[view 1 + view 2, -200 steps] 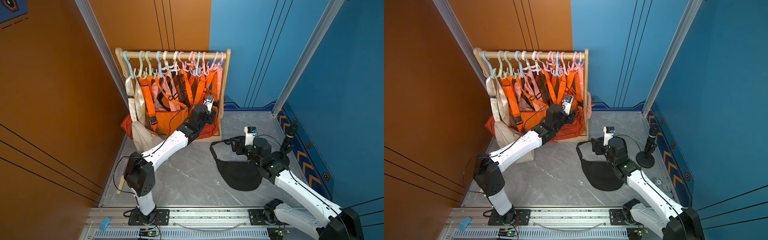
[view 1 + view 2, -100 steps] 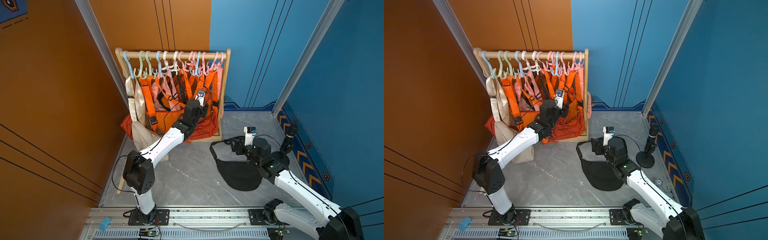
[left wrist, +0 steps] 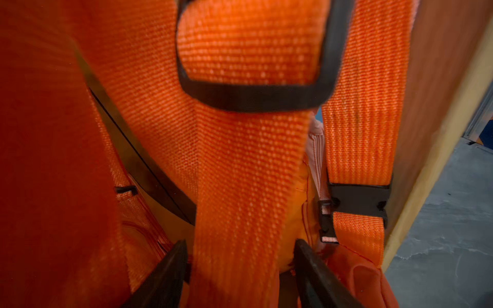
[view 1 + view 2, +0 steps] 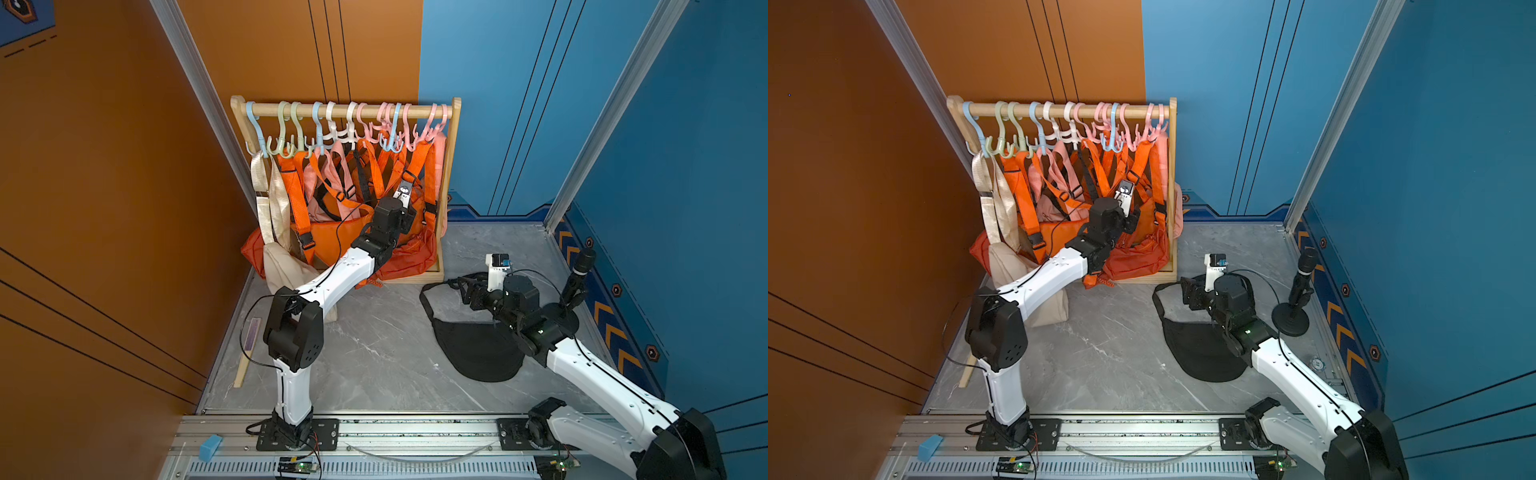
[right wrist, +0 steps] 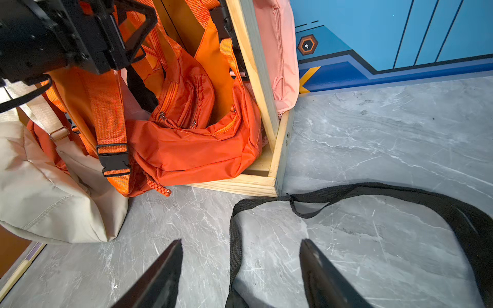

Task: Take the bag off the hook
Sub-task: Pick up the bag from the hook.

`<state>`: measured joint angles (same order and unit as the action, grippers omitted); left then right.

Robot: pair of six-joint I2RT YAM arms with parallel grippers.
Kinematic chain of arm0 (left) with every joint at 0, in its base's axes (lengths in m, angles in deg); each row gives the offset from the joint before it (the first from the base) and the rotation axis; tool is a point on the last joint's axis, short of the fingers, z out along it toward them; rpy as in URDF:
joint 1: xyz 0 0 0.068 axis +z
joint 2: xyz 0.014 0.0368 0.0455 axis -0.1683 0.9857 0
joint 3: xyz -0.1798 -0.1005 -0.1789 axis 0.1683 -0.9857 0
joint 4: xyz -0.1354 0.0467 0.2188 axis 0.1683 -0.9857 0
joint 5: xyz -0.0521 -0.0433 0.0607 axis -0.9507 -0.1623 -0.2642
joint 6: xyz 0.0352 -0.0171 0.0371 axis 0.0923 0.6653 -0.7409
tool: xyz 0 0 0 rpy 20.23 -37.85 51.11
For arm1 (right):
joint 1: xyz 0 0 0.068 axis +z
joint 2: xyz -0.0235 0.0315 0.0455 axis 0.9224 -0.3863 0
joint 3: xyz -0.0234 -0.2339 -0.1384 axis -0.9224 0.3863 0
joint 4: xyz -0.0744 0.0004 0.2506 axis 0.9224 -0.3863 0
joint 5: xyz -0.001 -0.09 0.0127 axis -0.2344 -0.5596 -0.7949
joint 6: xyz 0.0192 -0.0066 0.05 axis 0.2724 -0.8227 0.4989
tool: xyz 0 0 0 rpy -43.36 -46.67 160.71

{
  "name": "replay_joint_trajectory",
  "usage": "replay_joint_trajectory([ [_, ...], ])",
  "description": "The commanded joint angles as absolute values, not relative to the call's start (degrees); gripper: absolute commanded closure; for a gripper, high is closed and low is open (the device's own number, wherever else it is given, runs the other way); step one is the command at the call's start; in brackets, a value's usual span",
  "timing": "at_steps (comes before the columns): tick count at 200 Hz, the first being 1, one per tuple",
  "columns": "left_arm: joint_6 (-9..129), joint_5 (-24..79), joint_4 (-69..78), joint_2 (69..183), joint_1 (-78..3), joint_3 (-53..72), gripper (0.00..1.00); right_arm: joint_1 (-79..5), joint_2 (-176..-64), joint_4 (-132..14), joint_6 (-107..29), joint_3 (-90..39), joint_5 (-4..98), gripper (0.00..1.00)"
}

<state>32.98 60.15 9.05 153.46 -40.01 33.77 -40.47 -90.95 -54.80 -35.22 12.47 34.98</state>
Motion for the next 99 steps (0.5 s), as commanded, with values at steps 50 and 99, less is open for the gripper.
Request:
replay_joint_trajectory([
  [50, 32.07, 59.43, 9.72, 151.15, -38.69, 33.81, 0.81, -39.94, -92.07, -55.46, -36.19, 10.67, 35.92, 0.29],
  [99, 34.62, 55.77, 10.81, 145.60, -38.78, 29.04, 1.00, -39.09, -93.47, -56.43, -36.87, 7.83, 35.93, 0.29],
])
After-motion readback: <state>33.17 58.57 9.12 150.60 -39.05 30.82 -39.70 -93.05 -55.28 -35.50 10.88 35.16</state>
